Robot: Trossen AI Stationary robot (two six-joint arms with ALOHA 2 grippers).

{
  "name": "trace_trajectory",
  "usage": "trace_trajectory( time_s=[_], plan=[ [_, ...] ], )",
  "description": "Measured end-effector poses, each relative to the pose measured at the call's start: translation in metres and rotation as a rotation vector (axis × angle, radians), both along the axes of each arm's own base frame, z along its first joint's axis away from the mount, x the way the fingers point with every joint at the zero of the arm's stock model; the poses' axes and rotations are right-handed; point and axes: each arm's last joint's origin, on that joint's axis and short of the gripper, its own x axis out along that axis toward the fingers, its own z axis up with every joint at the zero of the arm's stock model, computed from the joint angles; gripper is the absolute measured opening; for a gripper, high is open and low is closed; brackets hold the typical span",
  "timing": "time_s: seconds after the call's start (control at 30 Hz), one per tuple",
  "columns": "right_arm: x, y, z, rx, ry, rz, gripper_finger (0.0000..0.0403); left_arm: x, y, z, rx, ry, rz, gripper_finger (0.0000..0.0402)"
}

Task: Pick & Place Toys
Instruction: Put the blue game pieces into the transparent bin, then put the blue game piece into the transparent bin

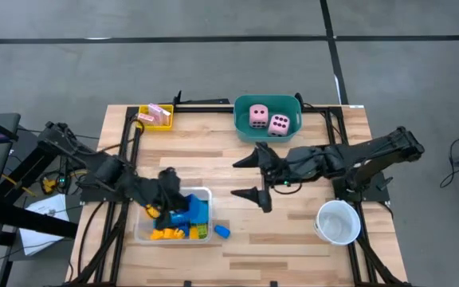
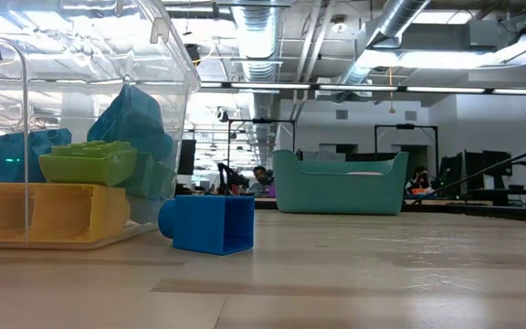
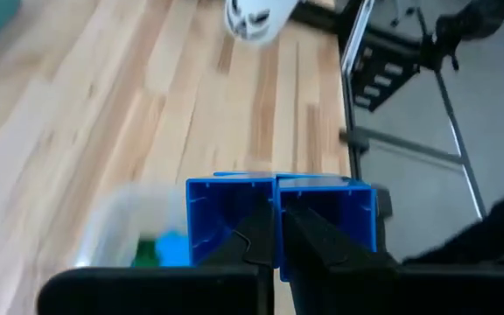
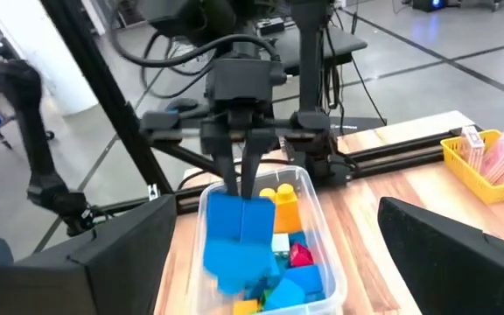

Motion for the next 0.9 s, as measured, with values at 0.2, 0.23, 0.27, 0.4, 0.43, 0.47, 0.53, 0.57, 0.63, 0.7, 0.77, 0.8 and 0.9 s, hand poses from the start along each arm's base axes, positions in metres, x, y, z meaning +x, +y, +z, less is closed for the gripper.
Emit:
trace_trajectory(
  time_s=[0.2, 0.23, 0.27, 0.4, 0.43, 0.47, 0.53, 0.57, 0.63, 0.7, 0.77, 0.8, 0.9],
  plan=[
    [-0.009, -0.002, 0.000, -0.020, 0.054, 0.002, 0.0386, -0.028, -0.007, -0.009, -0.034, 0.178, 0.023, 0.0004],
    [-0.009, -0.002, -0.001, -0.023, 0.063, 0.003, 0.0386, -0.031, -0.008, -0.011, -0.034, 0.209, 0.029, 0.0004],
    [-0.010, -0.002, -0.002, -0.027, 0.073, 0.005, 0.0386, -0.033, -0.010, -0.014, -0.032, 0.237, 0.035, 0.0004],
    [-0.012, 0.001, -0.004, -0.033, 0.093, 0.016, 0.0386, -0.038, -0.010, -0.021, -0.036, 0.314, 0.103, 0.0007],
    [-0.012, 0.001, -0.005, -0.035, 0.097, 0.017, 0.0386, -0.039, -0.009, -0.021, -0.038, 0.319, 0.119, 0.0009],
    [-0.012, 0.002, -0.005, -0.034, 0.099, 0.019, 0.0386, -0.039, -0.009, -0.021, -0.042, 0.323, 0.133, 0.0013],
    [-0.012, 0.001, -0.005, -0.036, 0.103, 0.020, 0.0386, -0.040, -0.008, -0.022, -0.035, 0.334, 0.142, 0.0026],
    [-0.012, 0.001, -0.005, -0.036, 0.104, 0.019, 0.0386, -0.040, -0.007, -0.022, -0.033, 0.336, 0.142, 0.0036],
    [-0.012, 0.001, -0.006, -0.039, 0.111, 0.018, 0.0386, -0.041, -0.007, -0.023, -0.028, 0.343, 0.143, 0.0062],
    [-0.012, 0.001, -0.006, -0.043, 0.116, 0.018, 0.0386, -0.041, -0.007, -0.023, -0.028, 0.345, 0.142, 0.0091],
    [-0.013, 0.001, -0.007, -0.046, 0.126, 0.019, 0.0386, -0.041, -0.007, -0.023, -0.031, 0.349, 0.138, 0.0121],
    [-0.013, 0.001, -0.008, -0.048, 0.134, 0.019, 0.0386, -0.041, -0.007, -0.023, -0.032, 0.352, 0.135, 0.0136],
    [-0.013, 0.001, -0.009, -0.052, 0.149, 0.019, 0.0386, -0.041, -0.007, -0.023, -0.034, 0.352, 0.132, 0.0179]
  ],
)
